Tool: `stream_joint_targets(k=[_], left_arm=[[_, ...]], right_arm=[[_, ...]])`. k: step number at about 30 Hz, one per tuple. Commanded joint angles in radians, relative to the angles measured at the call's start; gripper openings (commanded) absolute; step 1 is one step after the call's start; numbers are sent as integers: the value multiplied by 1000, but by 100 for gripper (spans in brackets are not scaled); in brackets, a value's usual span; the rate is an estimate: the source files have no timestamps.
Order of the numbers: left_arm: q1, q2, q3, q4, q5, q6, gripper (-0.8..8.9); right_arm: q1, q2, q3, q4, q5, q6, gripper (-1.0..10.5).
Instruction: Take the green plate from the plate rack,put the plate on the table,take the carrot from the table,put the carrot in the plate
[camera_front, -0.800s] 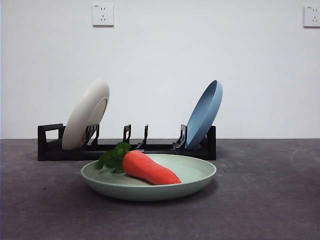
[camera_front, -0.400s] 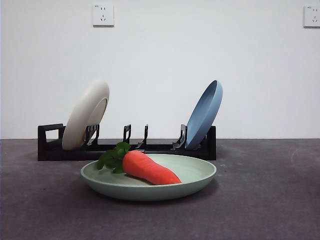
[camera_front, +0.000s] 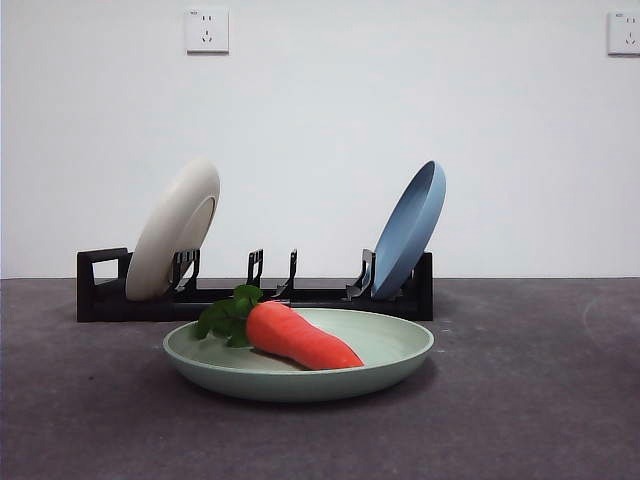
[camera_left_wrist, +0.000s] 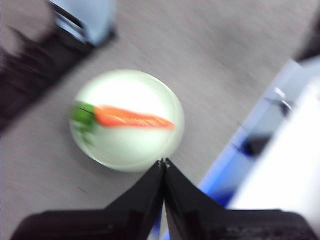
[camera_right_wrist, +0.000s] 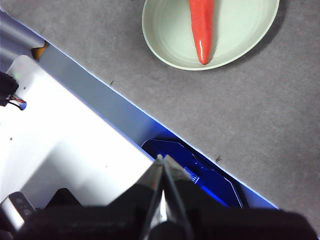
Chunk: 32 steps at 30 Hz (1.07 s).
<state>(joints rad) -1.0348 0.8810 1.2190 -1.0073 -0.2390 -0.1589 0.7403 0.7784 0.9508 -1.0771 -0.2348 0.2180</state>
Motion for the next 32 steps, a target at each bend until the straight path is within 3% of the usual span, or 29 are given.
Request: stream_joint_targets(k=[1,4,9,15,20,32], left_arm=[[109,-50,-6,147,-12,156,-2],[267,-100,-29,337,66,246,-2],[575,-228,-157,621,214,275,-2],[813,-427,-446,885,218,274,-1],[922,-588,-708,992,217,270,-2],[1054,-817,-1113,992,183,198,-2]], right_arm=[[2,-1,-5,4,2,5,1],[2,-2,-5,4,2,5,1],[2,-3,-5,5,2,5,1],[2,-3,-5,4,2,5,1],[2,-3,-5,4,2,5,1],[2,-3,-5,4,2,5,1]])
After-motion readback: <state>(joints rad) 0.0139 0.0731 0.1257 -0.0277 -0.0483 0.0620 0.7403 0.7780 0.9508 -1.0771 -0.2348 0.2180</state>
